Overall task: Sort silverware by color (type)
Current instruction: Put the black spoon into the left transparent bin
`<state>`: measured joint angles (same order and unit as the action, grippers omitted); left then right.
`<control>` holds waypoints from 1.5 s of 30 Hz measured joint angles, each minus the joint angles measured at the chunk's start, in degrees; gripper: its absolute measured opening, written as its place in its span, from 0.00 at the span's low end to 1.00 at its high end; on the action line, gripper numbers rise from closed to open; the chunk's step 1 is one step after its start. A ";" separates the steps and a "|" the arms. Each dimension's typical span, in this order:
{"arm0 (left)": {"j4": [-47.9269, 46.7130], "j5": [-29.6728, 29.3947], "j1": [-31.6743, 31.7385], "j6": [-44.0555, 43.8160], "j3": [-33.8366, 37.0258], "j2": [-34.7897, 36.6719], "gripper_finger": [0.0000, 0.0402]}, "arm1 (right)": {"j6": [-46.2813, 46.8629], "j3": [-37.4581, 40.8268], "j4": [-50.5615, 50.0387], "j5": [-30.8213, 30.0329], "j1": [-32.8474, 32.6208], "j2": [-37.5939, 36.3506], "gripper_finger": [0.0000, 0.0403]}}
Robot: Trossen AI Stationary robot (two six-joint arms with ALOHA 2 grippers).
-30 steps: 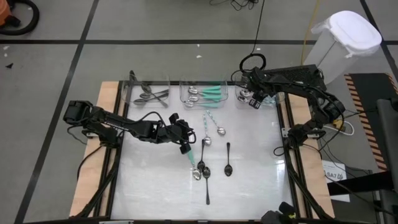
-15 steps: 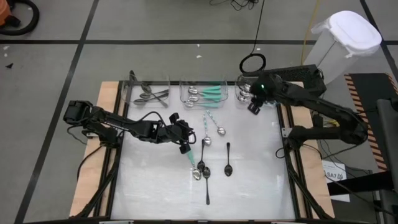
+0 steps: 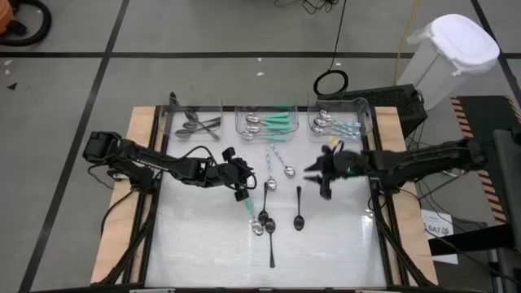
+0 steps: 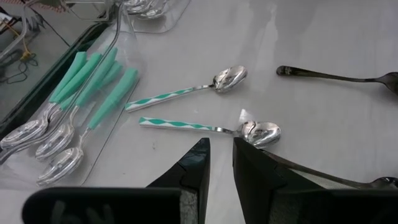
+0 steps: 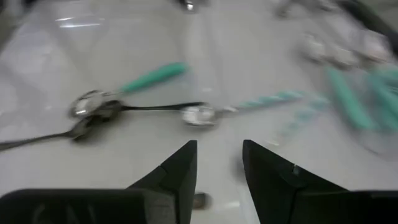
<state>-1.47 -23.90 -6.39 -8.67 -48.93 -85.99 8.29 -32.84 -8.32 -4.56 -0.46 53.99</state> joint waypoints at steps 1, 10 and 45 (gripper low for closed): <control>0.01 0.00 0.00 0.00 0.00 0.00 0.18 | 0.00 0.79 2.43 -0.84 -2.23 1.01 0.31; 1.55 -0.03 -2.48 1.55 -0.02 -1.04 0.18 | -2.99 0.89 7.89 -3.83 -12.98 10.96 0.31; -13.27 -3.24 -15.80 2.00 -29.77 -28.14 0.43 | -25.73 0.41 10.02 3.61 -16.41 21.35 0.48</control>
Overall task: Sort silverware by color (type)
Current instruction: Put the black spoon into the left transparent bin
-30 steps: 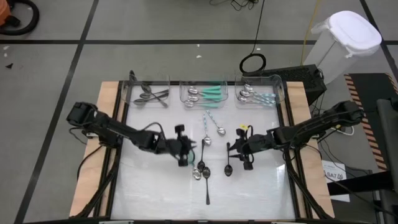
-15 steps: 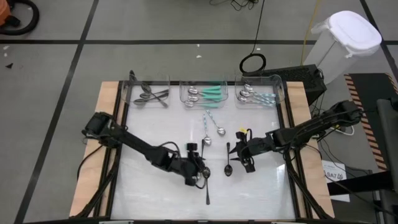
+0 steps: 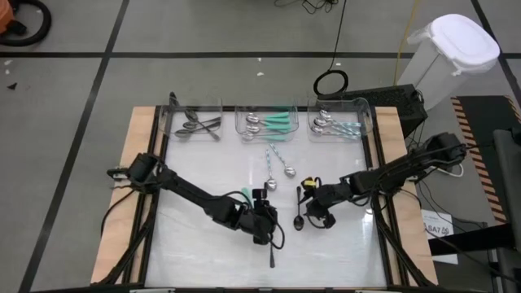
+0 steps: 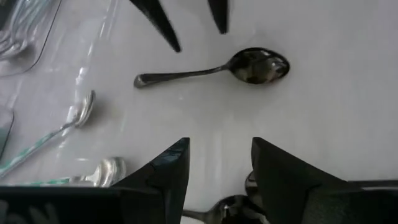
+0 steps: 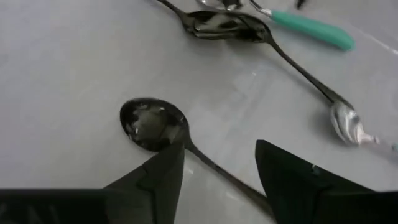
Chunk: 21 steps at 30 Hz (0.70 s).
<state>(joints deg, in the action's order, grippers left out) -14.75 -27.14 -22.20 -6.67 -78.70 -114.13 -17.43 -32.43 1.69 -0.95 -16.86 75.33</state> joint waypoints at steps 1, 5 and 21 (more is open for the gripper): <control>-0.21 -0.17 0.00 -0.59 0.00 -0.04 0.43 | -1.09 -0.04 -0.15 0.83 0.00 0.06 0.49; -1.14 -1.64 0.00 -1.39 0.02 -0.04 0.43 | -5.71 -0.03 0.23 6.96 0.70 0.87 0.48; -1.67 -1.83 0.31 -5.48 0.07 -0.04 0.43 | -20.44 -11.20 -12.59 13.34 6.62 12.75 0.45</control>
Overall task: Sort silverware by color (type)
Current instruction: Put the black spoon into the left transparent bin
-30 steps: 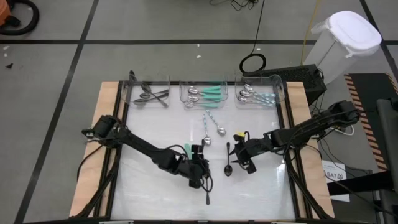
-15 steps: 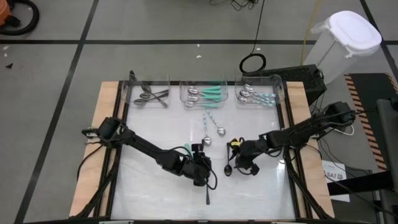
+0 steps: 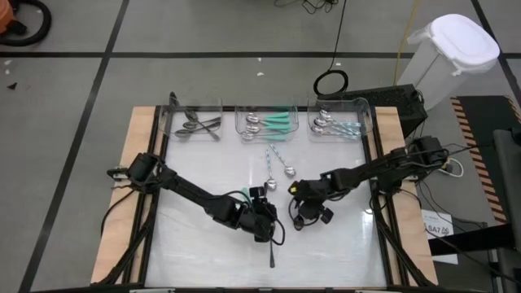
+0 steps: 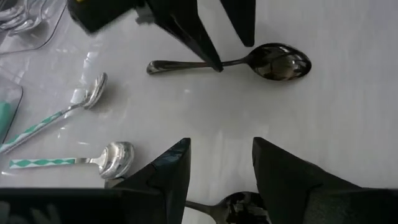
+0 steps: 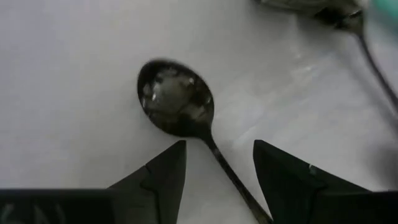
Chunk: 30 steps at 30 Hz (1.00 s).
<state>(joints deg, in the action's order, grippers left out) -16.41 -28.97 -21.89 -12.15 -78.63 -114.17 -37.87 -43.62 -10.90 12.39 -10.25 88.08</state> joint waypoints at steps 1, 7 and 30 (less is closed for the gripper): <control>0.02 0.00 -0.07 0.19 0.00 0.00 0.43 | -0.71 -0.45 -0.81 -0.11 0.13 0.76 0.45; -0.08 -0.02 0.02 1.13 0.00 0.00 0.43 | -3.06 -2.93 -3.14 -0.14 0.49 4.63 0.44; 0.44 -0.13 0.07 -1.10 0.00 0.02 0.43 | 7.48 -5.72 -11.73 -2.21 0.40 1.57 0.02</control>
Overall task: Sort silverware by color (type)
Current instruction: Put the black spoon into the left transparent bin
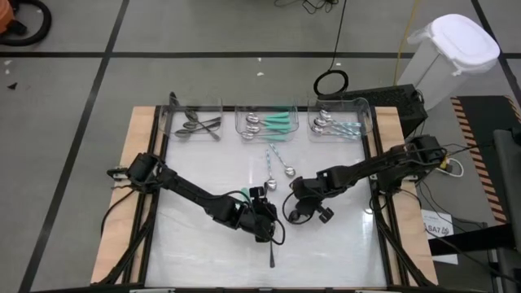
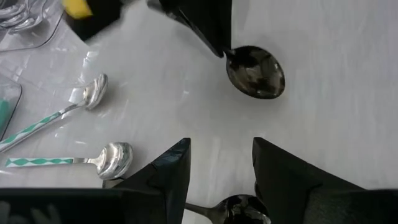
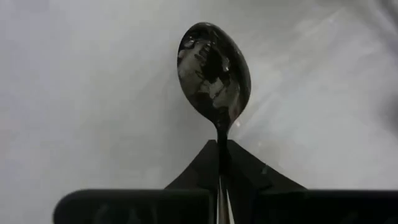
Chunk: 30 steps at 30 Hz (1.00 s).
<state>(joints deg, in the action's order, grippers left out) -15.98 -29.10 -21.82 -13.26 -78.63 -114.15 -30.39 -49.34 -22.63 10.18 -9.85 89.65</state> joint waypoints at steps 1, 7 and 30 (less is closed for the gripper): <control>0.02 0.00 -0.01 -0.02 0.00 0.00 0.43 | 1.98 -0.02 -0.17 -0.30 0.01 -0.89 0.02; 0.80 0.00 -0.02 -0.04 0.00 0.00 0.43 | 18.65 1.92 1.93 0.07 0.48 -4.63 0.02; 5.62 -1.74 -1.59 6.12 0.02 0.09 0.46 | 43.82 8.68 18.70 -3.00 0.00 -5.12 0.02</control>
<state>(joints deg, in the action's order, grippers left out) -10.36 -30.84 -23.42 -7.14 -78.61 -114.06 13.43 -40.66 -3.93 7.18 -9.85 84.53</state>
